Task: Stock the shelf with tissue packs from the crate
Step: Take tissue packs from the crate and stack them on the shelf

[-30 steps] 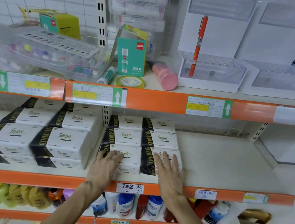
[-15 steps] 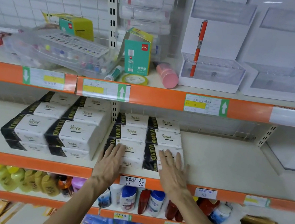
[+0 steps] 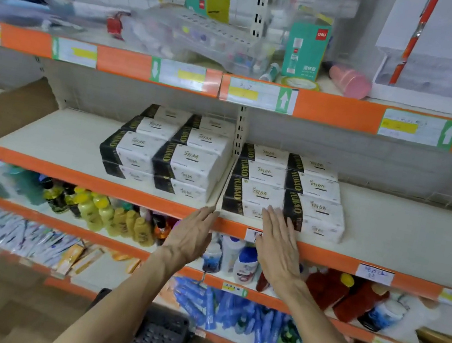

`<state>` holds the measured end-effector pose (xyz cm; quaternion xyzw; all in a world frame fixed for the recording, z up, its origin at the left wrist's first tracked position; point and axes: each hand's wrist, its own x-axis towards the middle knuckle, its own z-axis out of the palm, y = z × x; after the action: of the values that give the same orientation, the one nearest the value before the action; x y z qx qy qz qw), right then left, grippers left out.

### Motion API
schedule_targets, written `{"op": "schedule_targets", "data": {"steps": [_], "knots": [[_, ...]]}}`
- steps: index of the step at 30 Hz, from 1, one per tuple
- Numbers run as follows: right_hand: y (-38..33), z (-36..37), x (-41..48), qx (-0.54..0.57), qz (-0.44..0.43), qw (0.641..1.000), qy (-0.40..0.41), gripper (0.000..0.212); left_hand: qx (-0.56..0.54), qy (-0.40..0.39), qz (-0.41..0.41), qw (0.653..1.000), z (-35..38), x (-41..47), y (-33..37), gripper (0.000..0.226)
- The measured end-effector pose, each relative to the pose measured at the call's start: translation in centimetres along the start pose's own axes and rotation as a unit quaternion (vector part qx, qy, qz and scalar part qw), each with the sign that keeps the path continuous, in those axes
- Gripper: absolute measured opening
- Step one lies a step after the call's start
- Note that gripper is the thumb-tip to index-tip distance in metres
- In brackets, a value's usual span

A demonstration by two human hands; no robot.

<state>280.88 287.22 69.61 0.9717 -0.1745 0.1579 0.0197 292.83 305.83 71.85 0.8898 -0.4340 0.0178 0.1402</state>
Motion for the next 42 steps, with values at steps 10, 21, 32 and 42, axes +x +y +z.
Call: {"op": "schedule_targets", "data": {"steps": [10,21,32,42], "knots": [[-17.0,6.2,-3.6,0.024,-0.018,0.999,-0.019,0.066,-0.068,-0.043,0.018,0.997,-2.3,-11.0,-17.9,0.047],[-31.4,11.6,-8.5,0.036,0.029,0.989,-0.141,0.065,-0.06,-0.233,-0.096,0.966,3.8,-20.2,-31.6,0.045],[-33.1,21.5,-13.4,0.058,0.101,0.965,-0.235,0.067,-0.035,-0.356,-0.129,0.925,15.0,-23.5,-35.2,0.056],[-33.2,40.8,-18.6,0.078,0.067,0.95,-0.294,0.071,-0.051,-0.333,-0.159,0.928,31.4,-25.8,-39.6,0.06]]}}
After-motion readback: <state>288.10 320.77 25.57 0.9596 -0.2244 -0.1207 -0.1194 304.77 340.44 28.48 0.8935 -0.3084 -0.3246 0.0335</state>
